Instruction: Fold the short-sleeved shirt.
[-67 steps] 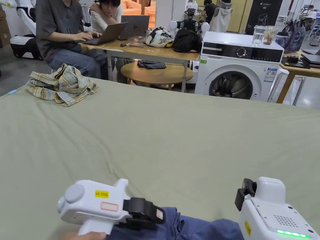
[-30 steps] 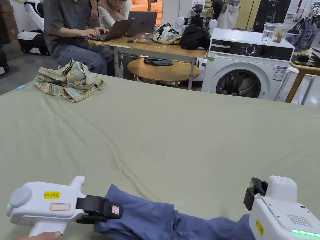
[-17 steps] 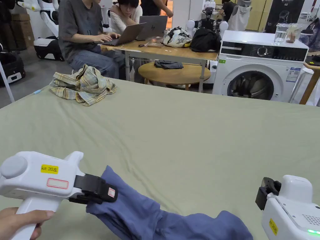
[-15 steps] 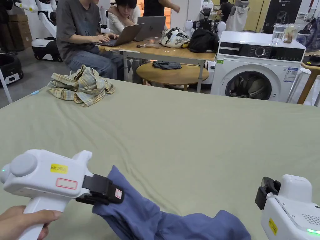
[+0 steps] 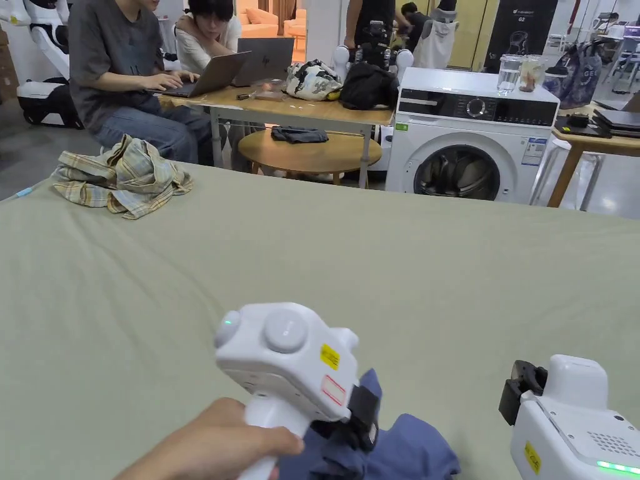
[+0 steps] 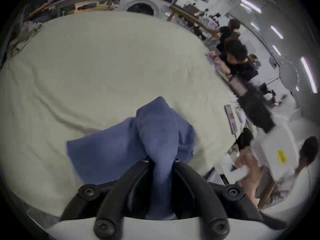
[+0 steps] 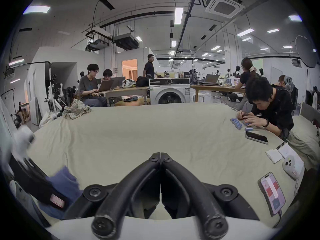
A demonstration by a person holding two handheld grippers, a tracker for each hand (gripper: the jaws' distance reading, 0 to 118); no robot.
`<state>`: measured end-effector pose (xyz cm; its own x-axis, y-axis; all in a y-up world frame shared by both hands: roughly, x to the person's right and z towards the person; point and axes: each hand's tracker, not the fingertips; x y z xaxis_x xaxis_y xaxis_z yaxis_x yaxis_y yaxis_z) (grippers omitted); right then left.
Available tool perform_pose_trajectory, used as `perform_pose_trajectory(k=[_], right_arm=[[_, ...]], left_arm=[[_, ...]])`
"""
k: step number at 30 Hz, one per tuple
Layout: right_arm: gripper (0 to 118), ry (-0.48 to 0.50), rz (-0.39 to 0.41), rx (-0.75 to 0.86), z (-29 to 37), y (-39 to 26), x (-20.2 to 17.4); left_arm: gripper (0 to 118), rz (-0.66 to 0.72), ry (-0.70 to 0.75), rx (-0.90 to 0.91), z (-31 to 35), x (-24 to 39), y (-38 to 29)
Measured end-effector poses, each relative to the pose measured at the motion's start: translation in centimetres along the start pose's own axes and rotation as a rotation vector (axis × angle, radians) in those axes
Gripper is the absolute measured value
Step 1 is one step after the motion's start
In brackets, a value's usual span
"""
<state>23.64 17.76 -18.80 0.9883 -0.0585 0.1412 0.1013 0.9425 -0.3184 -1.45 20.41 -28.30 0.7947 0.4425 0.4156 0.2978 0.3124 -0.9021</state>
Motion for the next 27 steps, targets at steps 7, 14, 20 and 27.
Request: perform_pose_trajectory(k=[7, 14, 20, 27], right_arm=[[0, -0.02, -0.021, -0.007, 0.3, -0.1, 1.1], [0, -0.016, -0.019, -0.004, 0.4, 0.1, 1.2], [0, -0.007, -0.028, 0.004, 0.7, 0.3, 1.1], [0, -0.007, -0.034, 0.009, 0.6, 0.1, 1.0]], left_arm=[[20, 0.081, 0.014, -0.064, -7.2, 0.7, 0.2], [52, 0.112, -0.165, 0.015, -3.7, -0.2, -1.3], [8, 0.087, -0.237, 0.148, -1.0, -1.3, -1.6], [0, 0.199, -0.337, 0.012, -9.8, -2.3, -1.5]])
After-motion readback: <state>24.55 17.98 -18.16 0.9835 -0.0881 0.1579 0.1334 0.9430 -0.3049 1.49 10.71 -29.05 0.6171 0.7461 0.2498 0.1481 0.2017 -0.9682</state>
